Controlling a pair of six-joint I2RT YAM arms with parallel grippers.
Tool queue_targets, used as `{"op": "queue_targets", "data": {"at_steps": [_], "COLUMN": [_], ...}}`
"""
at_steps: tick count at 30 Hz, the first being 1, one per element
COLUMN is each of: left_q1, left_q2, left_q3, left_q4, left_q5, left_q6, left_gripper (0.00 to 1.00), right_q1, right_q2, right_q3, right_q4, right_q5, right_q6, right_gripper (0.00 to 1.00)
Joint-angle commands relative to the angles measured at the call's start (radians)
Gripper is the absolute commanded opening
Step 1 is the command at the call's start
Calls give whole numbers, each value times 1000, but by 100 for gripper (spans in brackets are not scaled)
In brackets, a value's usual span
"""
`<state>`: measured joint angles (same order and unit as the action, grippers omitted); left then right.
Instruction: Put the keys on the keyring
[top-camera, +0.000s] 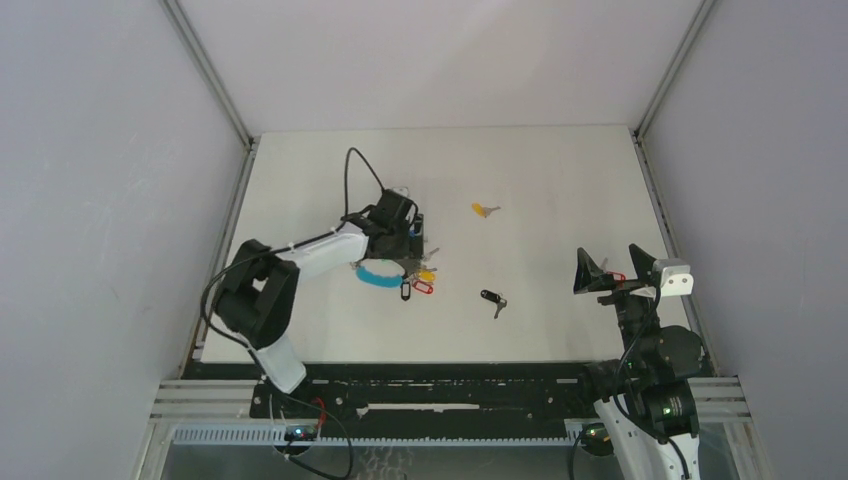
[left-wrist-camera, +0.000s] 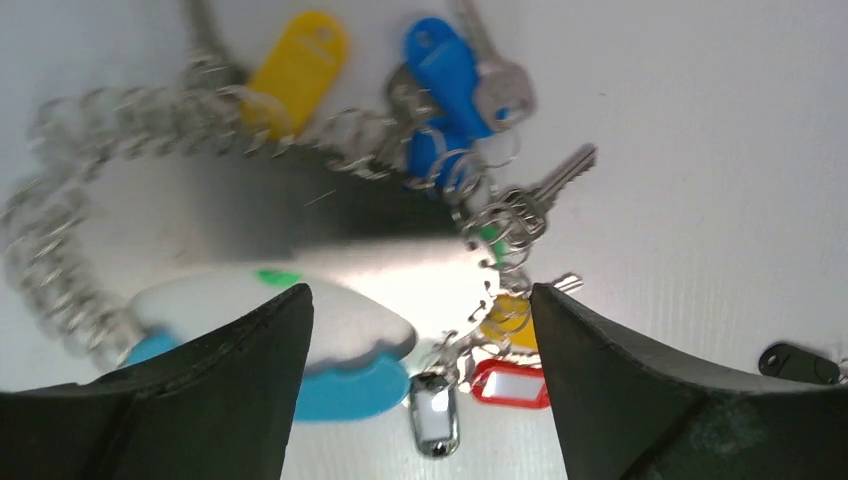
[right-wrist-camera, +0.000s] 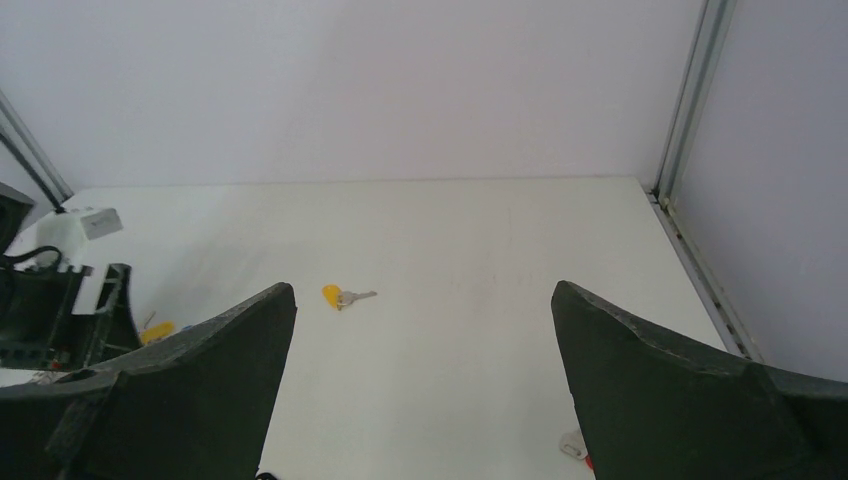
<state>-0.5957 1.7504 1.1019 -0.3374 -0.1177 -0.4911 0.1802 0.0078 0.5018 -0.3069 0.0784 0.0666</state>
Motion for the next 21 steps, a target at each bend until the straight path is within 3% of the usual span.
{"op": "queue_targets", "data": {"at_steps": [1,5,9,21], "left_q1": [21,22,31,104], "left_q2": [-201,-304,-311,-96], "left_q3": [-51,-155,-172,-111], "left_q4": [-125,-174,-254,-207], "left_q5": [-180,-272,-362,-318], "left_q6": [-157,-334,-427,-412], "left_gripper": [86,89,94,91], "right_q1": [9,8,11,18], "right_q2": [-94,-95,-94,-96], "right_q3": [13,14,14,15], "right_q4": [22,23,23,15], "right_q5": [10,9,6,9], "right_q6": [-2,-1,-1,-1], "right_gripper": [100,100,100,100]}}
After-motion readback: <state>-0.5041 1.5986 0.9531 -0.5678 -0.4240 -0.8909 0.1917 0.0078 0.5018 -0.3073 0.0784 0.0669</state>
